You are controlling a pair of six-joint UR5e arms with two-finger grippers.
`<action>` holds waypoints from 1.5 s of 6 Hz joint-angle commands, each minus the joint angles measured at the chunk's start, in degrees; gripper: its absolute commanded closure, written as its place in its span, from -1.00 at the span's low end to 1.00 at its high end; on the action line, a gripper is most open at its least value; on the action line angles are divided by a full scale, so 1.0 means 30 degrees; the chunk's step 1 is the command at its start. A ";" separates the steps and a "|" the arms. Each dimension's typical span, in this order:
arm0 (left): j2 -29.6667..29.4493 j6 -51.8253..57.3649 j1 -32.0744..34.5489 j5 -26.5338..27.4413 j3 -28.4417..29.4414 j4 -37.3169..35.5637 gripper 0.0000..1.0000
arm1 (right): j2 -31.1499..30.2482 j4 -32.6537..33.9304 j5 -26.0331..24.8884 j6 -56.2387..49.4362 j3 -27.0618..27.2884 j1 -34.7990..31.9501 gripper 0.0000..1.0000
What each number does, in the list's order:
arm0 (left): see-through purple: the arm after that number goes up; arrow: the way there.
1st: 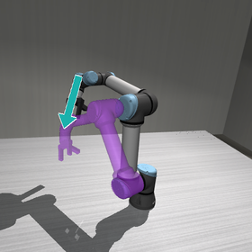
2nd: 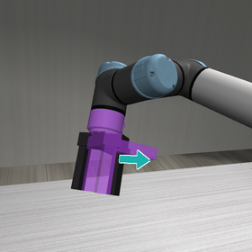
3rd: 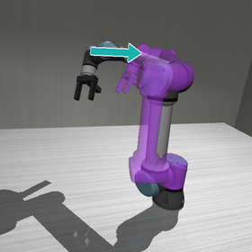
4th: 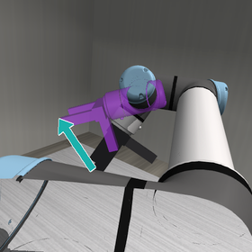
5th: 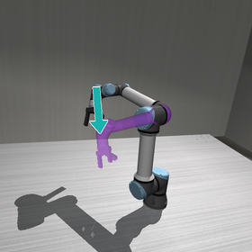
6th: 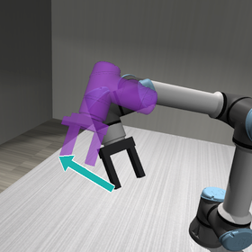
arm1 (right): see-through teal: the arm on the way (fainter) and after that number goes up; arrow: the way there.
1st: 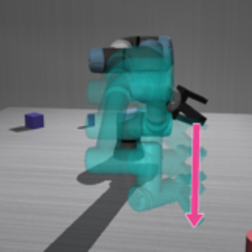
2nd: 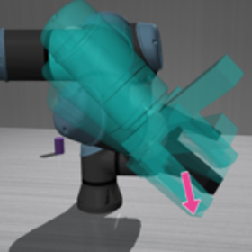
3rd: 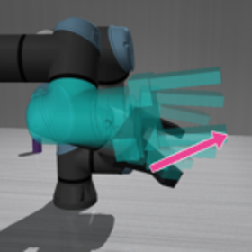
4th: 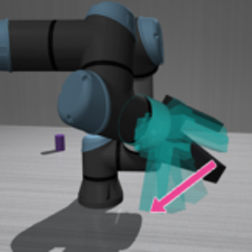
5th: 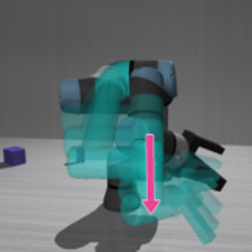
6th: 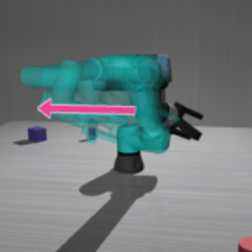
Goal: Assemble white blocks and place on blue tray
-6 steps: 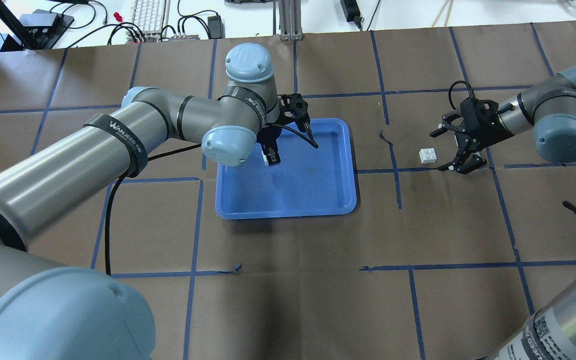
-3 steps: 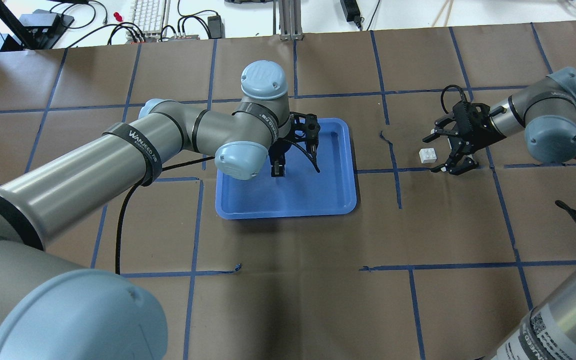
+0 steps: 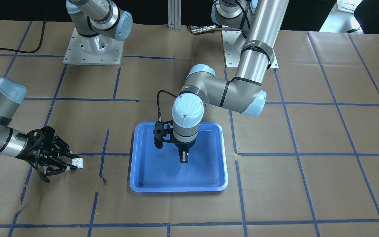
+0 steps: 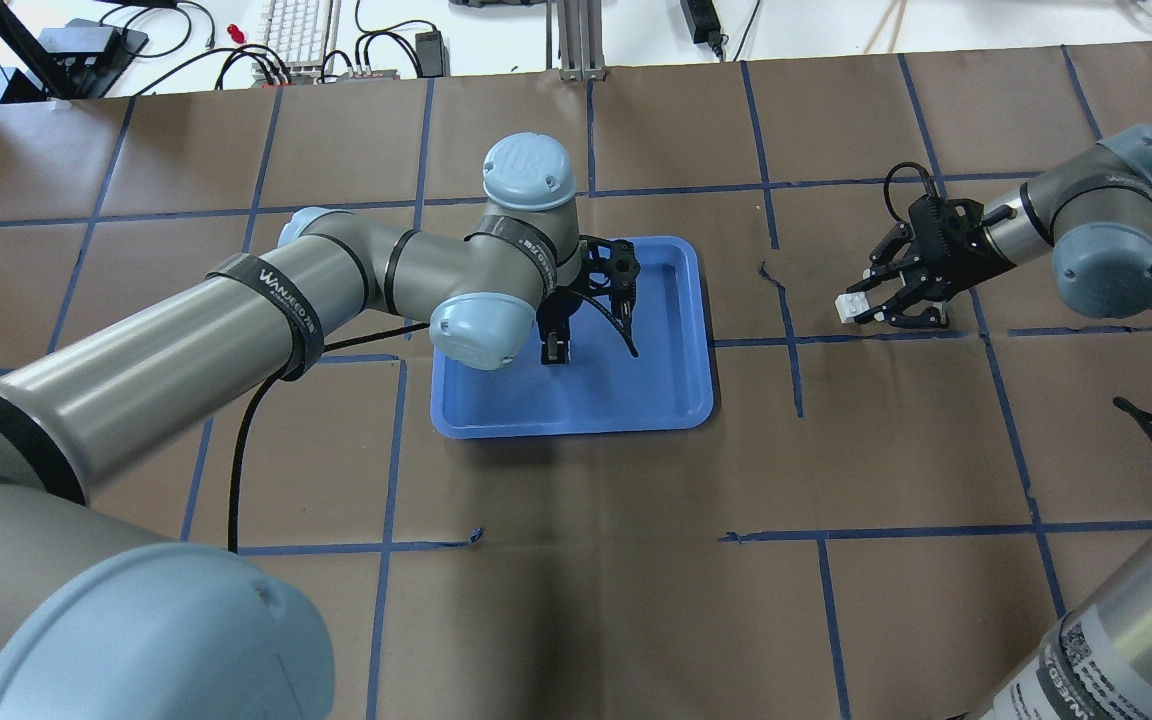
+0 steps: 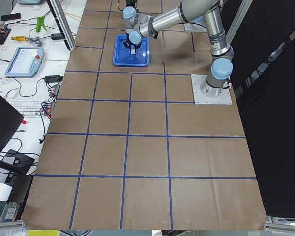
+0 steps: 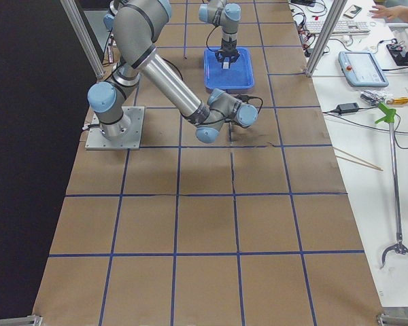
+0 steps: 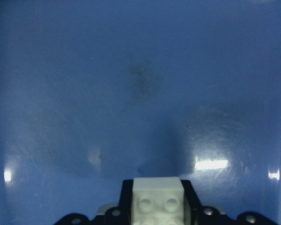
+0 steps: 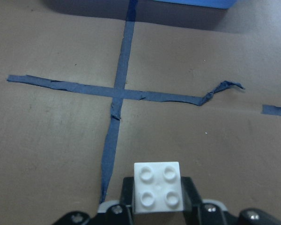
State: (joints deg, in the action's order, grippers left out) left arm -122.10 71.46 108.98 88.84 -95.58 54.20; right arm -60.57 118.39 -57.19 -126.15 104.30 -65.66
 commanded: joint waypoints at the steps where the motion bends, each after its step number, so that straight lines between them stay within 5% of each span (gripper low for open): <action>1: 0.0181 -0.0003 0.0001 -0.0082 0.0071 0.0040 -0.98 | -0.0111 0.0000 -0.0008 0.0008 -0.0050 0.0001 0.50; 4: 0.3770 -0.0032 -0.0638 0.0092 0.0859 0.4264 -0.98 | -0.2150 -0.2068 0.0021 0.0707 -0.1193 -0.0028 0.52; 6: 0.7607 -0.0120 -0.3442 0.0035 0.0658 0.8225 -0.98 | -0.3624 -0.2314 0.0079 0.3308 -0.0552 -0.1684 0.52; 9: 0.9961 -1.1710 -0.3777 0.0123 0.0951 0.9473 -0.98 | -0.4184 0.0659 0.1279 0.9328 0.0534 -0.5466 0.51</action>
State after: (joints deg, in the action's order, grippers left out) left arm -94.36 48.31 97.89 89.08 -92.84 82.02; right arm -72.84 116.48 -54.35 -104.95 105.14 -78.60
